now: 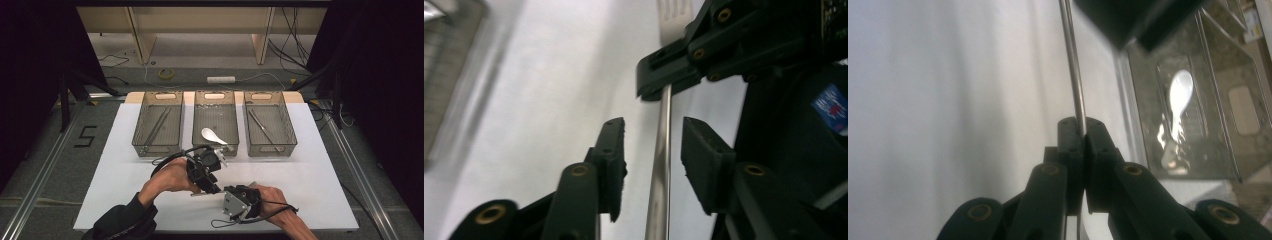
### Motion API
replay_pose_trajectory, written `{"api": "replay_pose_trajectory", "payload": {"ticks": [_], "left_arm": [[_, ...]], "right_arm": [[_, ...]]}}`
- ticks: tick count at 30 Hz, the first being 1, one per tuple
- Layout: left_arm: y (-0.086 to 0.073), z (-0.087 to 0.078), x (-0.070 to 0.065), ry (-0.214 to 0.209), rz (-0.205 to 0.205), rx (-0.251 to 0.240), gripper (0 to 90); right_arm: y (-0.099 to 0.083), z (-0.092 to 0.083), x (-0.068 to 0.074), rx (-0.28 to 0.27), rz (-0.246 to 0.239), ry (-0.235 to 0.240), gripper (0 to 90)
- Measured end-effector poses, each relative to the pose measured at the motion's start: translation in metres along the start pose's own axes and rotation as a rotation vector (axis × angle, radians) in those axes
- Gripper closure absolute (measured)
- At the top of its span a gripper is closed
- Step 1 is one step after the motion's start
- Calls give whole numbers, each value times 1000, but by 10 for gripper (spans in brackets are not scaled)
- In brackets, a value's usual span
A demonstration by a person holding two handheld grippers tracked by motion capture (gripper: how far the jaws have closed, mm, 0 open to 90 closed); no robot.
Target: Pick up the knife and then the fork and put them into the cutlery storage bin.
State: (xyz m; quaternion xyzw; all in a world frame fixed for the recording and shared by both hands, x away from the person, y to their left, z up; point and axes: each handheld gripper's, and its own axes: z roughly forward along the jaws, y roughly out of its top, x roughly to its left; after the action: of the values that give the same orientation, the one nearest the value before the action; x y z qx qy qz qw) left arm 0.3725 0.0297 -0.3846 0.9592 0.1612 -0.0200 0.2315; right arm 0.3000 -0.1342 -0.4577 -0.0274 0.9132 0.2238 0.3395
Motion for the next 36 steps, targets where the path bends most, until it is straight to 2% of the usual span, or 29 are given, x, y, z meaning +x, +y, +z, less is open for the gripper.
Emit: {"api": "replay_pose_trajectory", "payload": {"ticks": [1,2,3,5,6,7,8,9,11,13,16,20,22,24,27,32,36], "left_arm": [[-1,-2,1,13,-14,-23,502],[-3,-4,3,22,-29,-46,464],[-5,-6,4,29,-33,-66,437],[-10,-10,8,32,-49,-114,383],[-13,-12,9,29,-54,-144,366],[-17,-14,11,28,-75,-185,336],[-19,-16,14,39,-78,-210,308],[-23,-18,15,50,-82,-240,279],[-30,-21,20,68,-115,-288,256],[-37,-23,23,102,-139,-340,234],[-50,-25,28,124,-175,-411,210],[-71,-24,30,143,-229,-529,197],[-81,-23,30,153,-258,-572,190],[-89,-24,29,172,-265,-607,179],[-99,-25,28,185,-295,-663,165],[-112,-30,29,239,-317,-720,161],[-118,-32,30,266,-328,-734,161]], "right_arm": [[-2,-1,-1,7,7,2,883],[-4,-1,-2,6,34,-10,883],[-6,-1,-5,10,18,-16,883],[-12,-1,-8,22,29,-27,883],[-14,-2,-9,32,57,-27,883],[-18,-2,-13,32,58,-31,883],[-21,-3,-15,39,94,-43,883],[-24,-4,-18,44,103,-46,882],[-30,-6,-23,44,137,-67,883],[-36,-8,-28,43,169,-72,882],[-45,-11,-36,45,212,-78,882],[-57,-17,-52,41,318,-103,882],[-62,-20,-62,32,388,-111,882],[-66,-23,-73,27,446,-115,882],[-72,-28,-90,19,515,-131,881],[-83,-28,-133,16,682,-133,881],[-92,-18,-167,24,801,-130,881]]}}
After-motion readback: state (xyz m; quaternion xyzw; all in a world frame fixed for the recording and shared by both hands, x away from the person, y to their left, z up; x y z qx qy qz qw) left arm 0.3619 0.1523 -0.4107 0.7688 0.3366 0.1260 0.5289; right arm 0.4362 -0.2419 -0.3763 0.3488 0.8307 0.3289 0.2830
